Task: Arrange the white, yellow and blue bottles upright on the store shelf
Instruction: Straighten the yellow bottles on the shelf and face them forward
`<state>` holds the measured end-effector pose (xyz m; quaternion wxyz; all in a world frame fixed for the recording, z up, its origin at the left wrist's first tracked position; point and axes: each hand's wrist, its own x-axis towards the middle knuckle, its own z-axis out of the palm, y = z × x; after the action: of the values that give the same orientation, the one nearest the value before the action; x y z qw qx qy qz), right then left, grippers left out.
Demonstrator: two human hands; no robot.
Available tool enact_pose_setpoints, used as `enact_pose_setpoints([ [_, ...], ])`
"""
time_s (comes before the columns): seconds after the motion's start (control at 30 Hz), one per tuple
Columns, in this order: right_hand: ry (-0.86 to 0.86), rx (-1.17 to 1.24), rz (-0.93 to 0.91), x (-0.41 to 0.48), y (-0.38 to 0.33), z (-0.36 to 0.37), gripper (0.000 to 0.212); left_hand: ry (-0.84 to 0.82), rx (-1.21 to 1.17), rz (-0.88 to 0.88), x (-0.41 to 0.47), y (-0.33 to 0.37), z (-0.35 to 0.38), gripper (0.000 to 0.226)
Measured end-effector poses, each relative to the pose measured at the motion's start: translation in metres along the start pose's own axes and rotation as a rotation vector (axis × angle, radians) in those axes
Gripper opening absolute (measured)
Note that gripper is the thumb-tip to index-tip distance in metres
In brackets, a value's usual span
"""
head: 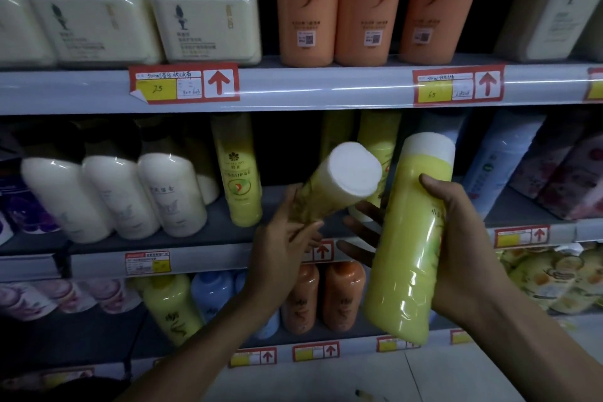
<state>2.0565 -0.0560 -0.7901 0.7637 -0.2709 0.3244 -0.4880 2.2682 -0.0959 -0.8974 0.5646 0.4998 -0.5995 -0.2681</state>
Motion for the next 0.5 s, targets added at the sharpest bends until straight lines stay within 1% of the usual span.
enact_pose_setpoints([
  [0.07,-0.076,0.007,0.012,-0.001,0.000,0.000,0.062,-0.032,0.021,0.031,-0.003,-0.002,-0.006,0.070],
  [0.13,-0.117,0.010,0.019,-0.003,0.002,0.003,0.061,-0.034,0.028,0.035,-0.006,0.000,-0.011,0.073],
  [0.2,-0.134,0.023,0.027,-0.004,0.004,0.001,0.057,-0.018,0.123,0.065,-0.008,0.002,-0.016,0.076],
  [0.33,-0.113,0.026,0.002,-0.006,0.008,0.000,0.055,0.025,0.414,0.198,-0.010,0.001,-0.026,0.080],
  [0.37,-0.083,0.025,-0.007,-0.007,0.009,0.002,0.056,0.035,0.468,0.223,-0.011,0.003,-0.028,0.081],
  [0.43,-0.023,0.021,-0.012,-0.011,0.012,0.006,0.056,0.018,0.513,0.209,-0.013,0.004,-0.028,0.085],
  [0.5,-0.002,0.021,0.000,-0.016,0.018,0.011,0.045,-0.006,0.459,0.197,-0.012,0.011,-0.026,0.088],
])
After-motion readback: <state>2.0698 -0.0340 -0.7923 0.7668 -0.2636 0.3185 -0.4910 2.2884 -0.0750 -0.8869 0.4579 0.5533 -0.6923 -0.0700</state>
